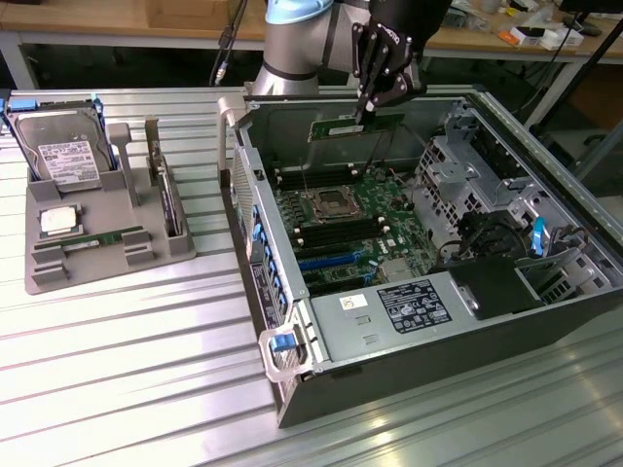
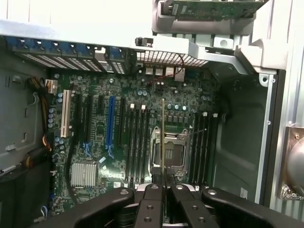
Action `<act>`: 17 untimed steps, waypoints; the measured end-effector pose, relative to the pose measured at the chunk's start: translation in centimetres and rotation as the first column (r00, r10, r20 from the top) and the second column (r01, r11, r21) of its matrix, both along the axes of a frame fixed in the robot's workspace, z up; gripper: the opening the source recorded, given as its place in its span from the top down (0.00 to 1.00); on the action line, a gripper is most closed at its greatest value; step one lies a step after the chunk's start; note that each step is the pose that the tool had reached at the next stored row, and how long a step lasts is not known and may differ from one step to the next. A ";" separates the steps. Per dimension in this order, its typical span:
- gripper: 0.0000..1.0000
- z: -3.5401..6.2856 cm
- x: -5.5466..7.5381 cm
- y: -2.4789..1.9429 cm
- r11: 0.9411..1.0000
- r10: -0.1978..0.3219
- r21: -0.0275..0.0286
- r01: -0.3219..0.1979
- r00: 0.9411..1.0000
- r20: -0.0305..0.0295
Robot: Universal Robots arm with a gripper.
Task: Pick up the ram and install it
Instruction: 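Pick up the ram and move it above insertion slot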
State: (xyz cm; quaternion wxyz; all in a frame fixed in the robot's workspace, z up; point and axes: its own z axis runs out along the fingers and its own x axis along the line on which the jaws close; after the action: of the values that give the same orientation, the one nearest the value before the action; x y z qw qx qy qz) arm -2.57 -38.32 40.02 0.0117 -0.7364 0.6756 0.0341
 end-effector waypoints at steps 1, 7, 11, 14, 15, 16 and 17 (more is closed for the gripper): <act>0.88 0.00 0.1 0.00 1.000 0.000 0.000 0.000 1.000 0.000; 0.88 0.00 1.3 0.00 1.000 0.000 -0.002 0.000 1.000 0.000; 0.88 -0.01 2.2 0.00 1.000 0.000 -0.003 0.000 1.000 0.000; 0.88 0.00 2.5 0.00 1.000 0.000 -0.004 0.000 1.000 0.000; 0.88 -0.01 2.7 0.00 1.000 0.000 -0.004 0.000 1.000 0.000; 0.88 -0.01 2.8 0.00 1.000 0.000 -0.004 0.000 1.000 0.000; 0.88 -0.01 3.0 0.00 1.000 0.000 -0.004 0.000 1.000 0.000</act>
State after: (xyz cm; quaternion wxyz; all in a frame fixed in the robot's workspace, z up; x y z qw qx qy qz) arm 0.46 -38.32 40.01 0.0102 -0.7365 0.6756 0.0328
